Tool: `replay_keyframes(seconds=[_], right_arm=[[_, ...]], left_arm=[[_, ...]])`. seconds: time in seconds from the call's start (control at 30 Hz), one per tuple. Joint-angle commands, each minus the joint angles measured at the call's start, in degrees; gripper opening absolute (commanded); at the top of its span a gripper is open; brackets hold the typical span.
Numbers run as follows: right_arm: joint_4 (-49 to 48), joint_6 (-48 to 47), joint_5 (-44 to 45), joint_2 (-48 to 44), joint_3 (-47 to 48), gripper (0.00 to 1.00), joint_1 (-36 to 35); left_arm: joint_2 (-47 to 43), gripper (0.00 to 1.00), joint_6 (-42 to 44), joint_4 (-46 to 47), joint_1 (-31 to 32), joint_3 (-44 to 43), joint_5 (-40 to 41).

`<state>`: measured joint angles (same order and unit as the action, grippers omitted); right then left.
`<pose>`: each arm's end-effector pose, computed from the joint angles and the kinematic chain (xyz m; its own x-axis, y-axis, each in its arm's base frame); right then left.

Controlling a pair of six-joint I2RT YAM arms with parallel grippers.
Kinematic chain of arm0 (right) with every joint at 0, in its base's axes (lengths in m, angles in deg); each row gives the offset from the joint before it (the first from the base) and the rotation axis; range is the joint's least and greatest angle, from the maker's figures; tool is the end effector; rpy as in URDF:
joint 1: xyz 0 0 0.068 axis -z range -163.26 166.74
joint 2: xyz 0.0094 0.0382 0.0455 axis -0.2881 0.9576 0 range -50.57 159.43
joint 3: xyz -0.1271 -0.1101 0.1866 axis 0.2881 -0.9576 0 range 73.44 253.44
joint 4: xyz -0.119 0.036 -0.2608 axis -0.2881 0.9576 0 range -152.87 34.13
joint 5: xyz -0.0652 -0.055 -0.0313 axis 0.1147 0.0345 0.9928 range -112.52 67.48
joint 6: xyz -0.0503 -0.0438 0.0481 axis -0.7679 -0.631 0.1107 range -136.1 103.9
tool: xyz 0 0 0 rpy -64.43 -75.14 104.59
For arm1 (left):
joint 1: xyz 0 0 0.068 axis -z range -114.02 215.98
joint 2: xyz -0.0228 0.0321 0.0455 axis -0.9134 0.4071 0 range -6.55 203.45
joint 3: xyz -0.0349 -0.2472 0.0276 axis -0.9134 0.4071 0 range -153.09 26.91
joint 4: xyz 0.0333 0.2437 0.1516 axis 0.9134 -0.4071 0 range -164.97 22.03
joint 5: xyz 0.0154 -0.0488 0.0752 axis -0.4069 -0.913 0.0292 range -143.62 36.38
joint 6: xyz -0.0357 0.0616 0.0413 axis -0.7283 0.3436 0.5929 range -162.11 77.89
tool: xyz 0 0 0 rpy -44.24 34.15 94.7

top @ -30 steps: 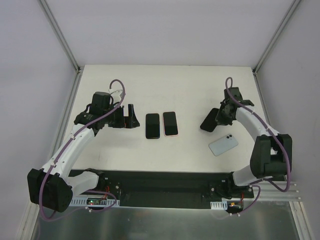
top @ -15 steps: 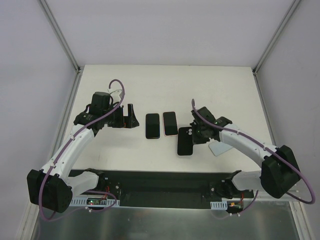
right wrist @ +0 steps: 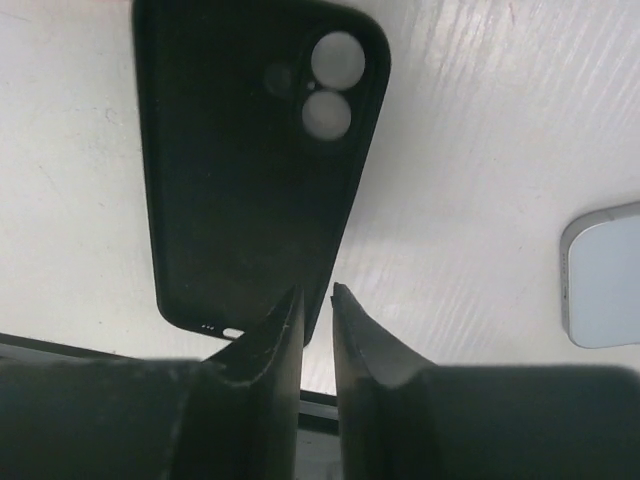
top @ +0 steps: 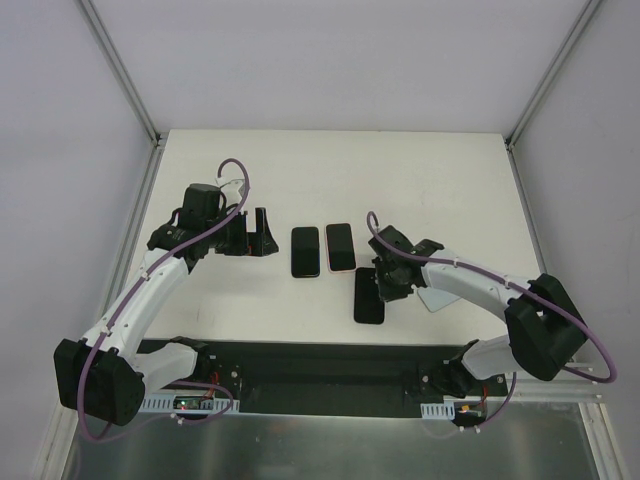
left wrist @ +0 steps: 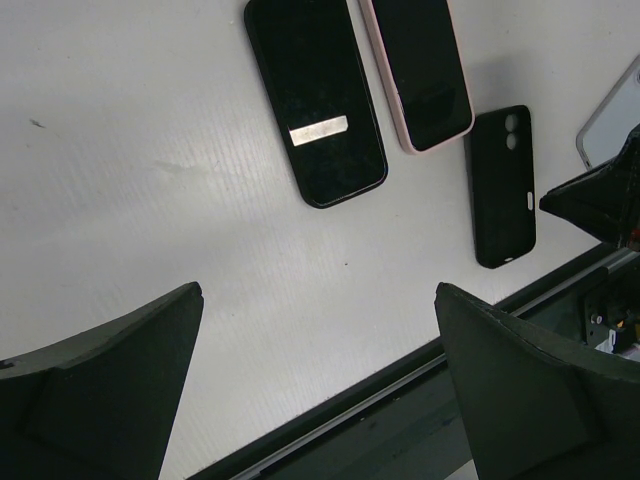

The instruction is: Put the phone into the phone case

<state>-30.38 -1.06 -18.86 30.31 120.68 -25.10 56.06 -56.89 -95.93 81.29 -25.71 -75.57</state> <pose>0.2281 0.1980 0.1172 -0.8257 -0.3917 -0.4059 -0.4475 0.8930 0.0487 0.2824 -0.1051 0.2531 -0.7086 -0.0512 -0.7037 0.3604 0.8311 -0.4234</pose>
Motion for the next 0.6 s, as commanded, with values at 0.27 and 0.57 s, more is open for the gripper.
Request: replay_keyframes(seconds=[0.27, 0.57], right_arm=[[12.4, 13.7, 15.0, -2.4, 6.7, 0.81, -0.1], [20.1, 25.5, 23.5, -4.2, 8.6, 0.96, 10.4]], left_arm=[[-1.3, 0.99, -0.2, 0.2, -0.1, 0.1, 0.2], [-1.5, 0.99, -0.2, 0.2, -0.1, 0.0, 0.0]])
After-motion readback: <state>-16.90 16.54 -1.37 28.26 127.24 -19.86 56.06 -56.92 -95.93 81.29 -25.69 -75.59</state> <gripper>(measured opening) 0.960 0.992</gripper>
